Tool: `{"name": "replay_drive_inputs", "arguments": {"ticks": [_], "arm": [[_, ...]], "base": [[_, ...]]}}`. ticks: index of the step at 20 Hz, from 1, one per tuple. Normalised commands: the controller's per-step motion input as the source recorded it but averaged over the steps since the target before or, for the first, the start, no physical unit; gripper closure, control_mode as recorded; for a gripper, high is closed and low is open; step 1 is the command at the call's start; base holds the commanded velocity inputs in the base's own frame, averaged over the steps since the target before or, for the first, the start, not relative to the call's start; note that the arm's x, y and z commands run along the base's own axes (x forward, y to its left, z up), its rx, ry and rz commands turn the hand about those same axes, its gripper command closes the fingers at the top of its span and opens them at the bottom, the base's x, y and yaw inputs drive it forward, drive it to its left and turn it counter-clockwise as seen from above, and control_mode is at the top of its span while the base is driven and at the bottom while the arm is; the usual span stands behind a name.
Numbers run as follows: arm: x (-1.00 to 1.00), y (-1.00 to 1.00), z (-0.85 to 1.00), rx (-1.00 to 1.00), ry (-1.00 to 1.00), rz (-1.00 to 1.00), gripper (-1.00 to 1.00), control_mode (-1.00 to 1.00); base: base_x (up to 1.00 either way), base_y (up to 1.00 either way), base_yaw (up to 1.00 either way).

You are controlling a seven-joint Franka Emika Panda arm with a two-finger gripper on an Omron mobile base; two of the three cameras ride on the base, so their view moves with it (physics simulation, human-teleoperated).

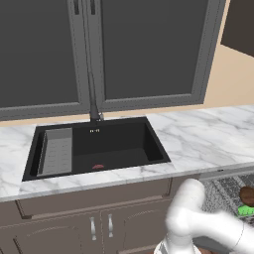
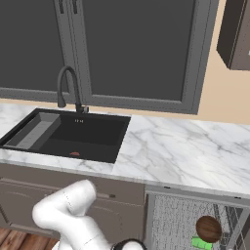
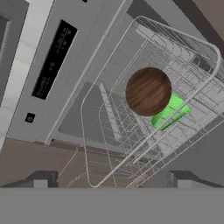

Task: Pick up the cup and bowl from the counter, place them in the dishwasher, and close the dishwasher door.

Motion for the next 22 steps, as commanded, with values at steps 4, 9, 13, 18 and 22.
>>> {"name": "replay_drive_inputs", "arguments": {"ticks": [4,9,13,18,22], "arm": [[-0.5,0.83,-0.56,-0.19,-0.16,-0.04,-1.0,-1.0],[-0.46,0.73,-0.49,-0.09,-0.16,-0.09,-1.0,-1.0],[-0.54,0.59,-0.3,0.0,-0.2,-0.16,-1.0,-1.0],[-0.24,0.54,-0.22,0.0,-0.21,-0.18,-1.0,-1.0],[0.0,0.47,-0.39,0.0,-0.19,-0.16,-1.0,-1.0]], "base": [[0.0,0.0,0.0],[0.0,0.0,0.0],[0.0,0.0,0.0],[0.0,0.0,0.0],[0.0,0.0,0.0]]}}
